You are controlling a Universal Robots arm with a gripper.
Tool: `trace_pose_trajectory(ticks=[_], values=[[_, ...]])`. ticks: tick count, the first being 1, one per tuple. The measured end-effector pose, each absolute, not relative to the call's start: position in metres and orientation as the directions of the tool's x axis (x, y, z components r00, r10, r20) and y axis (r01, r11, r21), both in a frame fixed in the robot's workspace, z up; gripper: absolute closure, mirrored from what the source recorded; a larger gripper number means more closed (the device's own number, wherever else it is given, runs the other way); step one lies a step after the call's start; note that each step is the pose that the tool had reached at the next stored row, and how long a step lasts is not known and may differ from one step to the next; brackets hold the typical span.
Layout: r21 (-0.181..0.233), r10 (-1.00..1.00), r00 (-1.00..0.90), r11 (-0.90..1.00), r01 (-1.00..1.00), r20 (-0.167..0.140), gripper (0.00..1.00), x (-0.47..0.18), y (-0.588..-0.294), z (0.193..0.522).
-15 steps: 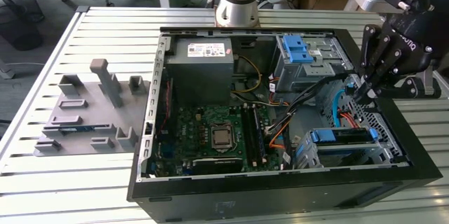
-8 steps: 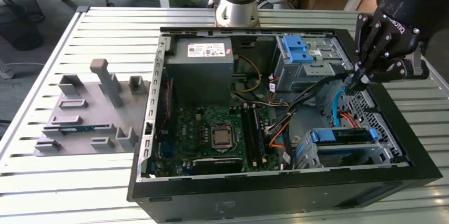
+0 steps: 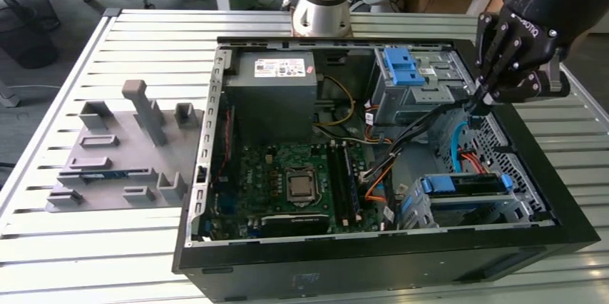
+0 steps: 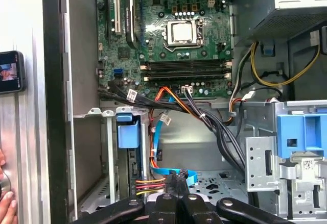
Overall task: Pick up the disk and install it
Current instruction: 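Insert the second disk wire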
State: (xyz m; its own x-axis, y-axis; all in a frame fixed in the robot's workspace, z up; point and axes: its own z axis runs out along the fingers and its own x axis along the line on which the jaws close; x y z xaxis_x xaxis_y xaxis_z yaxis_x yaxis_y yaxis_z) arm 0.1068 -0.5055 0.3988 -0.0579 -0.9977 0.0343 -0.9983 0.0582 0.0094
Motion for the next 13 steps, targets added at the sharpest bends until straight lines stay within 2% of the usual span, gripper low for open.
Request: trace_pose_trajectory(ticks=[6, 7, 8, 9, 13], values=[[0.009, -0.997, -0.058, 0.058, -0.998, 0.042, 0.89, 0.107, -0.501, 0.389], [0.009, -0.997, -0.058, 0.058, -0.998, 0.042, 0.83, 0.107, -0.500, 0.387], [0.009, -0.997, -0.058, 0.058, -0.998, 0.042, 0.83, 0.107, -0.500, 0.385], [0.009, -0.997, -0.058, 0.058, -0.998, 0.042, 0.76, 0.107, -0.499, 0.384], [0.009, -0.997, -0.058, 0.058, -0.998, 0.049, 0.76, 0.107, -0.498, 0.378]])
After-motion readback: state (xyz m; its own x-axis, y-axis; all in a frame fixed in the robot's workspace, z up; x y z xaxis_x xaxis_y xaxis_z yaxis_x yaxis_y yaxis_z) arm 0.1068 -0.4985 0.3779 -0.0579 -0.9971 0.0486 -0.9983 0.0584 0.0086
